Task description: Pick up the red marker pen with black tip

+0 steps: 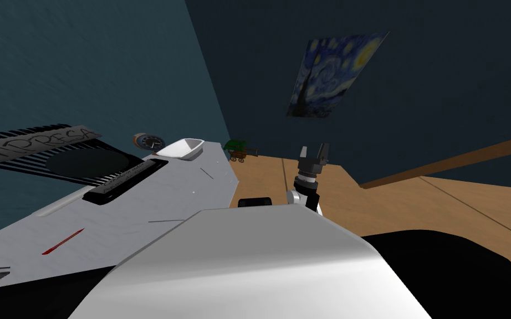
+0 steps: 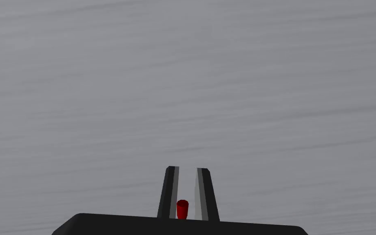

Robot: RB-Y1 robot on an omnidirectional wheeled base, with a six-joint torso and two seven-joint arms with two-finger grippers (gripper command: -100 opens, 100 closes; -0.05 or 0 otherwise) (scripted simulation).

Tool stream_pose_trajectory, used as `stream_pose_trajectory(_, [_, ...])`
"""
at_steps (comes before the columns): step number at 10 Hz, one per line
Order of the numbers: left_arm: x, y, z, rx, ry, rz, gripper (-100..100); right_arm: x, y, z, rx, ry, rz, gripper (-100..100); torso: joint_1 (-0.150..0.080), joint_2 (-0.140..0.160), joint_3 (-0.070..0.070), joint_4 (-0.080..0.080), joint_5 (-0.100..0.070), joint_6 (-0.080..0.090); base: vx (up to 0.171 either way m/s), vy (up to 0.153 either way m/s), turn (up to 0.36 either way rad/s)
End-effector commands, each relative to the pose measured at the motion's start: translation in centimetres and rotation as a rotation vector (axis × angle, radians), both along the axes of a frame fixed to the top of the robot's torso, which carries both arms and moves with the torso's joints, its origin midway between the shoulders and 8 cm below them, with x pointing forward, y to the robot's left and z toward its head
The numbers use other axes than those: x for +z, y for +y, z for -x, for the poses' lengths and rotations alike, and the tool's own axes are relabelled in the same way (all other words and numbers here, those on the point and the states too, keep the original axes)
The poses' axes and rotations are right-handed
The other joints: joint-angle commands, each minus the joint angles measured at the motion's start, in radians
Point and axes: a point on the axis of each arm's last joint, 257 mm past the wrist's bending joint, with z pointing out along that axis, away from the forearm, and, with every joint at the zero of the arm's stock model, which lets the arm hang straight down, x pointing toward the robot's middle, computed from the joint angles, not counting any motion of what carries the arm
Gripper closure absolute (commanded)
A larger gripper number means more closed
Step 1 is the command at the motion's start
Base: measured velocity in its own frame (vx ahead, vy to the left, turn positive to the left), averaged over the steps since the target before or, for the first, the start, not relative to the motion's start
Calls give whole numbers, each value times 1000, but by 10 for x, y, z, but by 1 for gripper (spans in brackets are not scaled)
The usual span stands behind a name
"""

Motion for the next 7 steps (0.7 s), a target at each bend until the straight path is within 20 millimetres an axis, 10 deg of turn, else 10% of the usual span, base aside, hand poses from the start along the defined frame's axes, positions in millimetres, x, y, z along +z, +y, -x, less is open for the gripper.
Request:
stream_pose_trajectory(1, [15, 3, 9, -18, 31, -12, -100, 0, 0, 0, 0, 0, 0, 0, 0, 0, 0, 0, 0, 0, -58, 21, 34])
stream_pose_trajectory(7, [32, -1, 8, -33, 40, -4, -100, 0, 0, 0, 0, 0, 0, 0, -2, -4, -2, -1, 0, 1, -7, 4, -2])
